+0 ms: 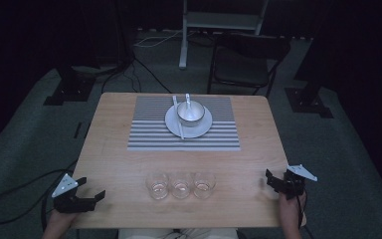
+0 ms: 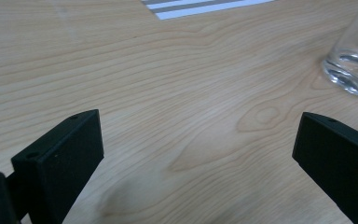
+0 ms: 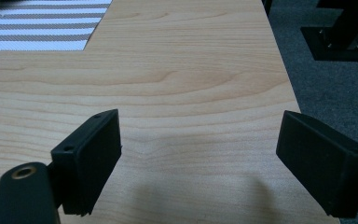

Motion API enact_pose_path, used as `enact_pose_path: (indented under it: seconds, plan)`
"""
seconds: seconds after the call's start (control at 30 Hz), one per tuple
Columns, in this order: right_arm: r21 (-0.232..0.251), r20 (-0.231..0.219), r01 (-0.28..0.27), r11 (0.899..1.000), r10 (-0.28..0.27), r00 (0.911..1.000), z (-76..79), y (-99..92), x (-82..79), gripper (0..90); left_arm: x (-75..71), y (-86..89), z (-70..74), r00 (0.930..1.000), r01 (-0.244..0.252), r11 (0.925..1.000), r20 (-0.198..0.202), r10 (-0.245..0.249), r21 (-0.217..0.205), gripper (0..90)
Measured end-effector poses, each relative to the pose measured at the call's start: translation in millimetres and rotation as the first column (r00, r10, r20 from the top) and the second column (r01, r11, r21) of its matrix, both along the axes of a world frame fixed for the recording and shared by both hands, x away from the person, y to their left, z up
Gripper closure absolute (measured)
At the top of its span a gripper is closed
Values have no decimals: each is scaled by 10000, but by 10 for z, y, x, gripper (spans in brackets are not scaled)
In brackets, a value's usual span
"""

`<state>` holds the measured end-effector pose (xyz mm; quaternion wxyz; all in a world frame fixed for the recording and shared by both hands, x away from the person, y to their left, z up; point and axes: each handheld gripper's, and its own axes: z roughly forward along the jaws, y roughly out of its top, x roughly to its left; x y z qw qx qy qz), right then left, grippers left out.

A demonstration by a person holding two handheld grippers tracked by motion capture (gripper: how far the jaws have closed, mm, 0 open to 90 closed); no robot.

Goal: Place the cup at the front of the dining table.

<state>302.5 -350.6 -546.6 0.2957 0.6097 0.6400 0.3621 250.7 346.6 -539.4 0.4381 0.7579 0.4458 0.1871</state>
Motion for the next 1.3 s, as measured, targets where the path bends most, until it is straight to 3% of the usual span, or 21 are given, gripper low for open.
enact_pose_path:
  seconds: [0.1,0.23,0.53,0.7,0.8,1.07,1.17,1.3]
  plan:
    - [39,19,7,10000,-7,10000,-1,-2,0,134,15,-67,-5,9998,183,9998,-29,-183,107,23]
    - [63,40,20,10000,-21,10000,-1,-6,-2,134,31,-129,22,9996,295,9995,36,-294,-78,23]
    - [87,-4,53,9999,-53,10000,-1,-11,1,134,59,-241,133,9975,703,9974,60,-702,-173,23]
    - [93,-24,77,9999,-77,10000,-2,-12,2,134,78,-326,242,9948,983,9951,287,-980,-110,23]
    - [99,-44,63,9999,-62,10000,-2,-13,4,134,118,-413,337,9907,1272,9918,493,-1265,-117,23]
    - [80,-84,7,10000,-6,10000,-3,-13,9,134,244,-619,474,9793,1980,9802,432,-1979,12,22]
    - [100,-95,-16,9999,17,10000,-4,-17,11,134,286,-727,594,9716,2305,9727,608,-2286,-263,23]
    - [128,-96,-3,9999,4,10000,-4,-19,11,134,324,-889,695,9590,2741,9617,746,-2732,-15,22]
